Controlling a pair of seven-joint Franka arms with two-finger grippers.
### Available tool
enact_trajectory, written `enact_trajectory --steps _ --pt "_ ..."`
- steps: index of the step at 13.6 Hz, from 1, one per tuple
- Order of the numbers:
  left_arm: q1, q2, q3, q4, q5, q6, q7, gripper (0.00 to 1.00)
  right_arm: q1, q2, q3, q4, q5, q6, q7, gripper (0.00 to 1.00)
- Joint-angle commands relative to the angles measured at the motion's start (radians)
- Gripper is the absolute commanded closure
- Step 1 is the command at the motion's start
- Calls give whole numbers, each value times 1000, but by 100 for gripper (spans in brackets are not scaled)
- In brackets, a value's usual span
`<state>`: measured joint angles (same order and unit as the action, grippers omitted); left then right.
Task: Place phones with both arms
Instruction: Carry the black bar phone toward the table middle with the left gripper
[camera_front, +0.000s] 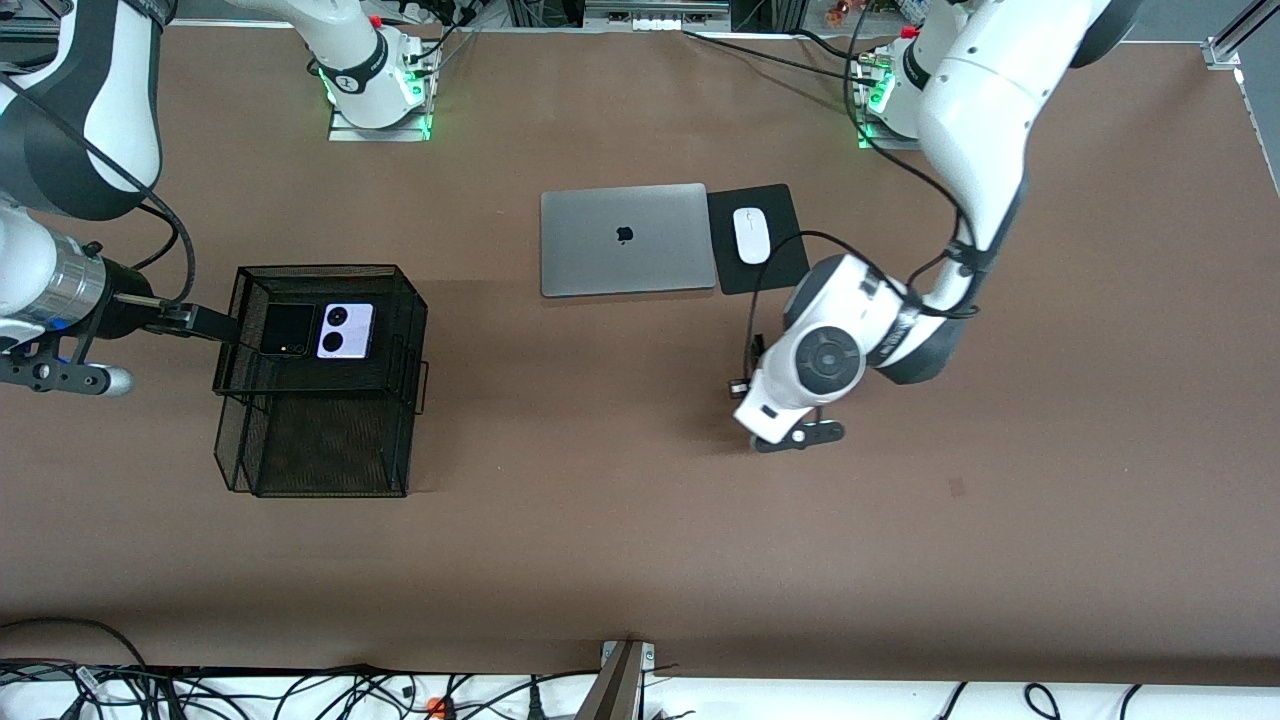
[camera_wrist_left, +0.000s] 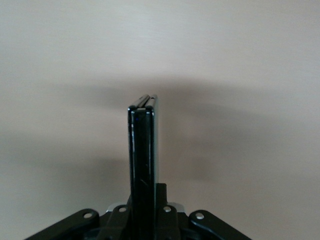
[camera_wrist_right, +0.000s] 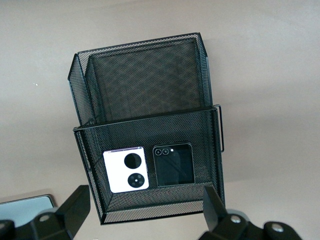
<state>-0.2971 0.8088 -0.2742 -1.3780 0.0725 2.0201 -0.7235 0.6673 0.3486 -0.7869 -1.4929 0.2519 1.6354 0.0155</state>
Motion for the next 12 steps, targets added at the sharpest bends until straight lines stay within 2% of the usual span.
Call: enact_trajectory --steps 1,3,5,7,12 --pt "-91 76 15 167 -17 -31 -22 100 -2 1 0 16 -14 -12 12 0" --pt "-138 98 15 220 -19 -28 -27 100 -2 1 0 16 -14 -14 11 0" --pt "-181 115 20 243 -23 49 -22 100 -2 1 0 17 -14 -15 12 0" --pt "-191 130 24 241 -19 115 -14 100 -2 1 0 16 -14 -16 12 0" --pt "-192 147 53 238 -10 146 5 100 -2 1 0 16 -14 -19 12 0"
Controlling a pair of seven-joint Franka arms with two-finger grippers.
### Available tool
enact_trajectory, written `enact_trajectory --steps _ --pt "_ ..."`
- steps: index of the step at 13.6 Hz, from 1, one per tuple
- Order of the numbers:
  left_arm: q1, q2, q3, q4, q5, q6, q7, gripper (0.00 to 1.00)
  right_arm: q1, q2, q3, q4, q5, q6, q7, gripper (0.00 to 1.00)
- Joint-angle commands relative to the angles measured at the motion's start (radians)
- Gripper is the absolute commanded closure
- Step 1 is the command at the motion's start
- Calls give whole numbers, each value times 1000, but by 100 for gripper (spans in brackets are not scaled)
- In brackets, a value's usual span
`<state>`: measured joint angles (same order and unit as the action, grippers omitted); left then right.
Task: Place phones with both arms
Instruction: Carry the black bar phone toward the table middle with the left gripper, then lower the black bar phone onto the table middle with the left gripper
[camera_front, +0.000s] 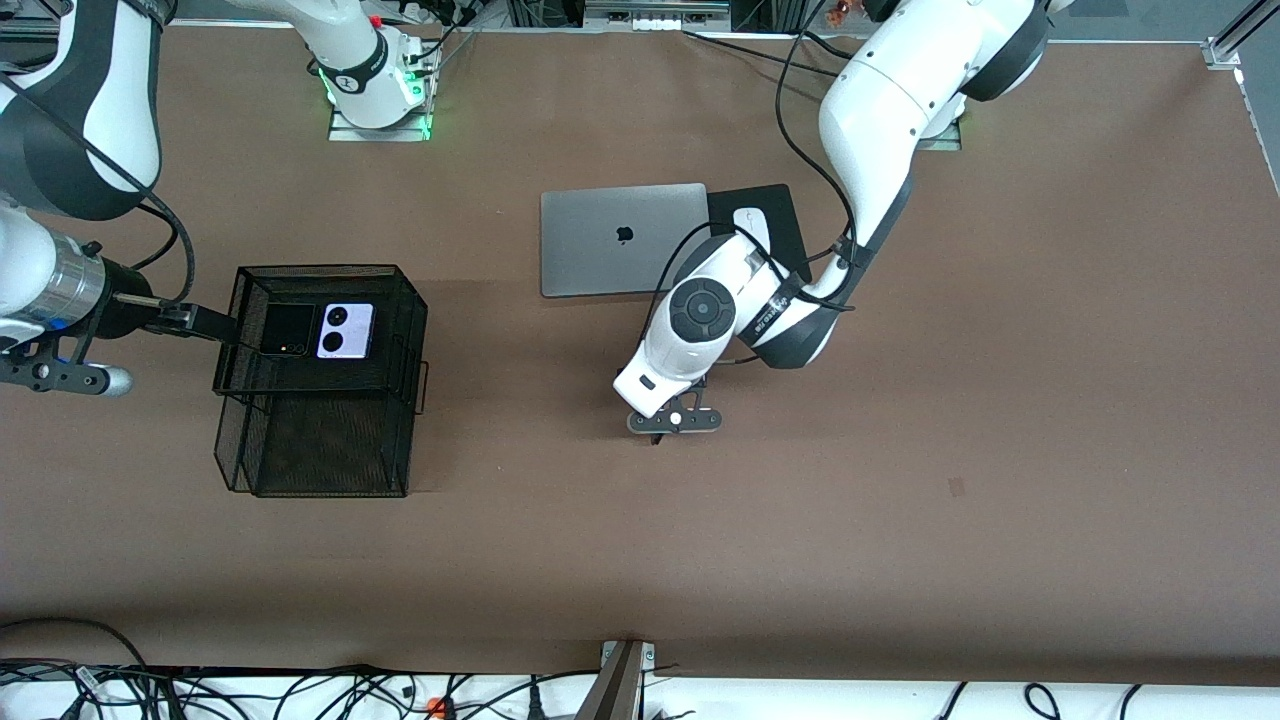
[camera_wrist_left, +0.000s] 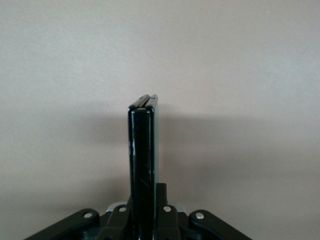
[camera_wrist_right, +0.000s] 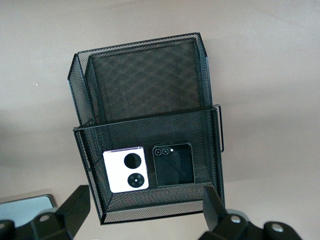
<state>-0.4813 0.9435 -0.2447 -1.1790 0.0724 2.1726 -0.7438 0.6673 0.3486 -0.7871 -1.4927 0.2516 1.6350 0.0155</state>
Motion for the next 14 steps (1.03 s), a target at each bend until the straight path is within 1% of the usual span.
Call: enact_trajectory --steps 1,5,6,7,8,9,11,14 --pt "-7 14 33 39 -10 -7 33 100 -2 1 0 15 -14 -18 11 0" --pt "-11 32 54 41 -8 -4 44 100 -2 1 0 15 -14 -20 11 0" --pt "-13 34 56 41 -8 -4 44 96 -2 1 0 15 -14 -20 11 0" --pt "-16 35 59 39 -8 -4 44 77 -2 1 0 15 -14 -20 11 0" --pt "-23 37 62 41 -6 -4 43 34 -2 1 0 15 -14 -21 11 0" --pt "-33 40 71 38 4 13 32 0 -2 1 3 15 -14 -21 11 0" --pt "-48 43 82 38 6 32 -15 0 -2 1 3 15 -14 -21 11 0" --pt "-57 43 88 41 6 32 -37 0 -2 1 0 15 -14 -21 11 0"
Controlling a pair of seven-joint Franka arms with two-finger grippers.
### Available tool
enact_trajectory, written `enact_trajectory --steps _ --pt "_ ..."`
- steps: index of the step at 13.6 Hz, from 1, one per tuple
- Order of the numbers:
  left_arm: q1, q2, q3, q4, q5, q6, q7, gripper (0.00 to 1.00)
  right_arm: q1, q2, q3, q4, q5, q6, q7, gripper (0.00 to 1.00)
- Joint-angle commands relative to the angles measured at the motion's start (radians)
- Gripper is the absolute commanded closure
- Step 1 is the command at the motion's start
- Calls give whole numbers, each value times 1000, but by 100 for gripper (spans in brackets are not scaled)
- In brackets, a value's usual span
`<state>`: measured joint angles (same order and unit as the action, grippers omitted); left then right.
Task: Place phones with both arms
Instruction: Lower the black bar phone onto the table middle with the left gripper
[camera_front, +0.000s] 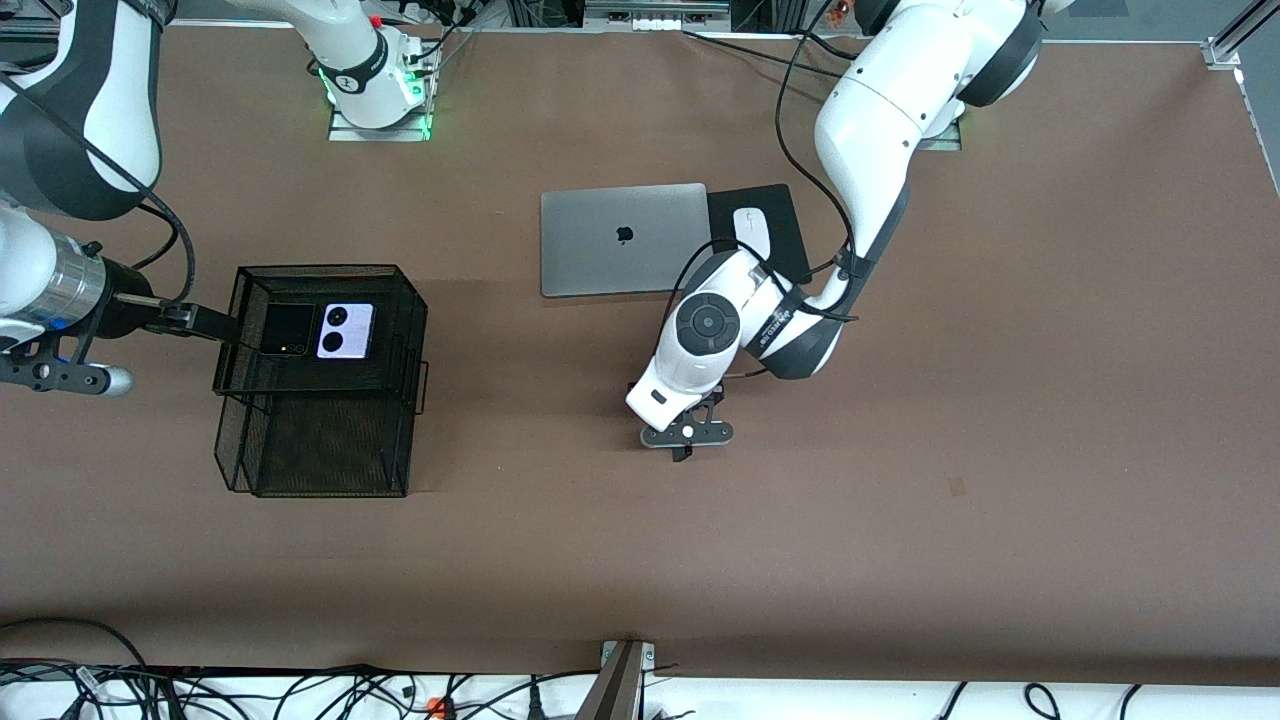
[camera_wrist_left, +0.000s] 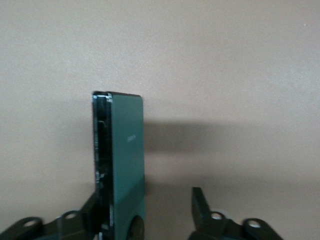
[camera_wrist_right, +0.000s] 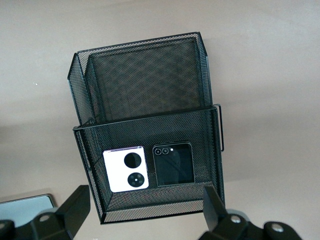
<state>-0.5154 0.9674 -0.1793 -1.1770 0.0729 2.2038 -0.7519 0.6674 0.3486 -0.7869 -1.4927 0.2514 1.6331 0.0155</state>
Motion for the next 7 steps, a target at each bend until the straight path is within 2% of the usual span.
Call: enact_trajectory --steps 1,3,5,7 --pt "-32 22 24 40 5 0 -40 0 -2 1 0 15 -14 -19 11 0" --pt "-69 40 49 63 5 2 -90 0 0 1 3 15 -14 -21 11 0" --pt "-120 92 109 137 1 2 -170 0 0 1 3 15 -14 -21 12 0" --pt "-120 96 109 143 -2 2 -181 0 0 1 3 15 -14 -21 12 0"
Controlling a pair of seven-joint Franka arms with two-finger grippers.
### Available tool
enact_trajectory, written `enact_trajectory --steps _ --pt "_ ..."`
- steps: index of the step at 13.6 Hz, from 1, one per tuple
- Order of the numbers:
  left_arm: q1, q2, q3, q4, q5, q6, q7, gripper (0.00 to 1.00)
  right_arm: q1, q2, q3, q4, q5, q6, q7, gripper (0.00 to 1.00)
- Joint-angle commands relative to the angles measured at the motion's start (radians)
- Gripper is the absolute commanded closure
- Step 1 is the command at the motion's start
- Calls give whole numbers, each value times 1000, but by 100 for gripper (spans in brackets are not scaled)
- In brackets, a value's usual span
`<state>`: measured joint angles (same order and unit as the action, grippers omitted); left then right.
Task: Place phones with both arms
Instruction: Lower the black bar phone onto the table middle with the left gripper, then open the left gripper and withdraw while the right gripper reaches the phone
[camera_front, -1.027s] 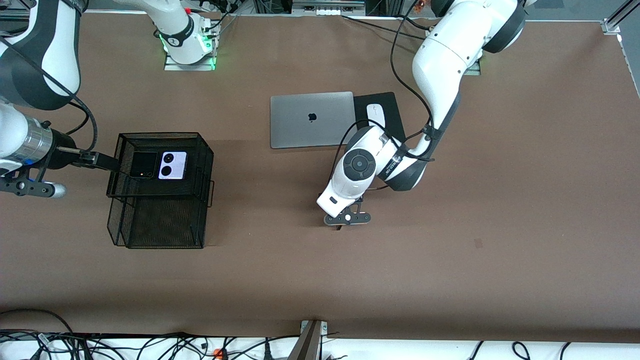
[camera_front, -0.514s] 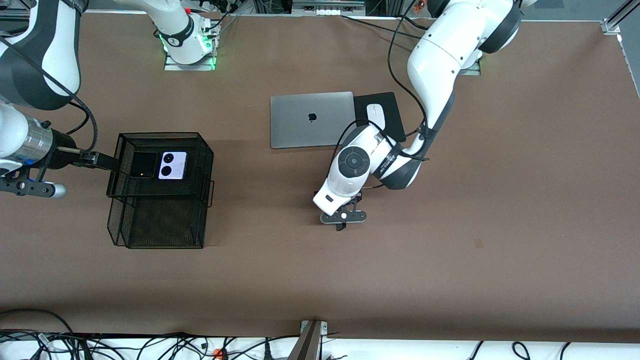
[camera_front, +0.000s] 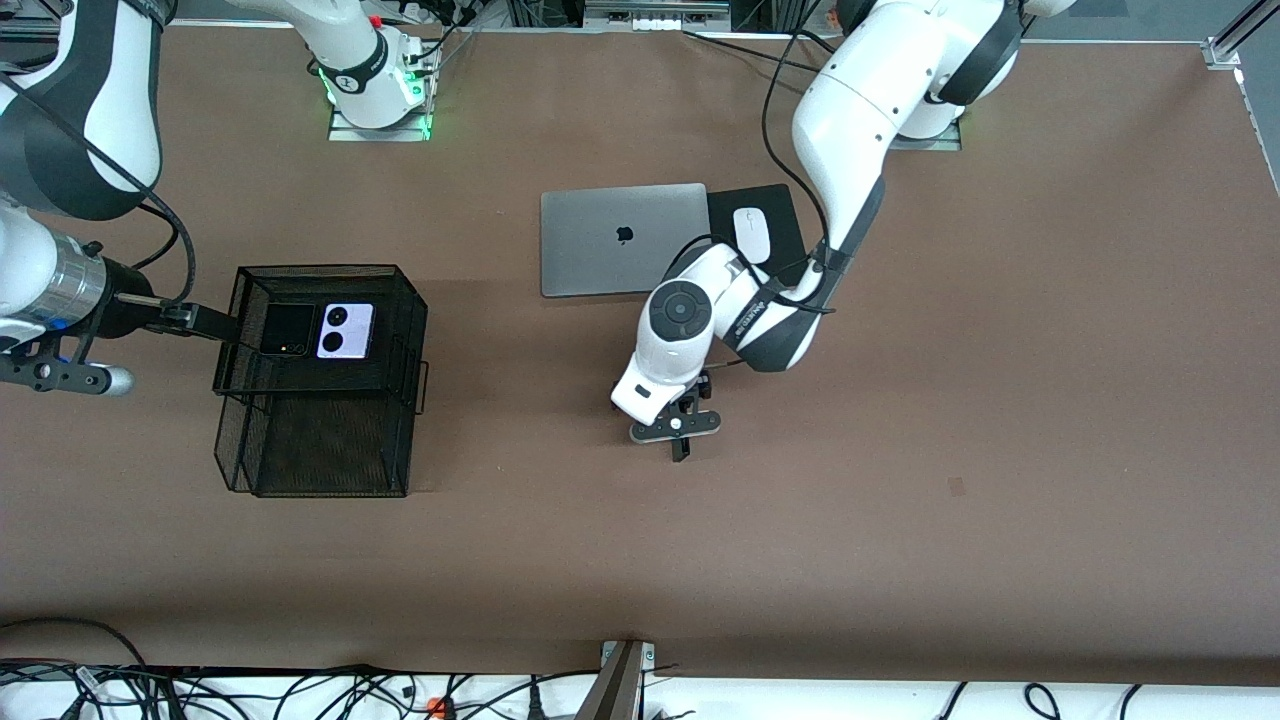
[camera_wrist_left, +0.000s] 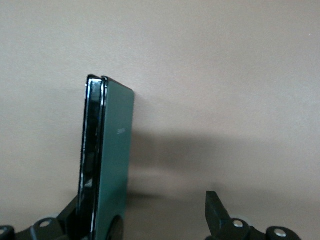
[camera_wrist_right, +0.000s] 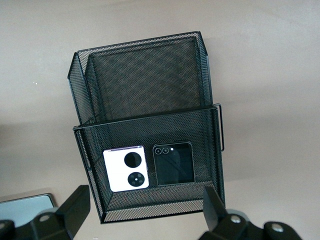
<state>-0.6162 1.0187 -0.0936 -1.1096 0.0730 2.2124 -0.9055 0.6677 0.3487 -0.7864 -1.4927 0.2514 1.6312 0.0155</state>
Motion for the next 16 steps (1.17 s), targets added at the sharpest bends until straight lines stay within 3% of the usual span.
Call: enact_trajectory --steps 1,9,12,14,16 --pt "-19 44 22 77 -4 -5 -33 0 0 1 3 15 -14 -19 11 0" --pt "-25 37 23 117 -7 -9 -101 0 0 1 3 15 -14 -19 12 0" --pt "41 -21 23 102 7 -145 27 0 1 1 4 15 -12 -17 12 0" --pt "128 -104 18 16 -2 -291 207 0 22 1 7 14 -6 -19 14 0" --pt "229 -213 15 -147 2 -307 368 0 81 3 10 12 3 -11 15 0"
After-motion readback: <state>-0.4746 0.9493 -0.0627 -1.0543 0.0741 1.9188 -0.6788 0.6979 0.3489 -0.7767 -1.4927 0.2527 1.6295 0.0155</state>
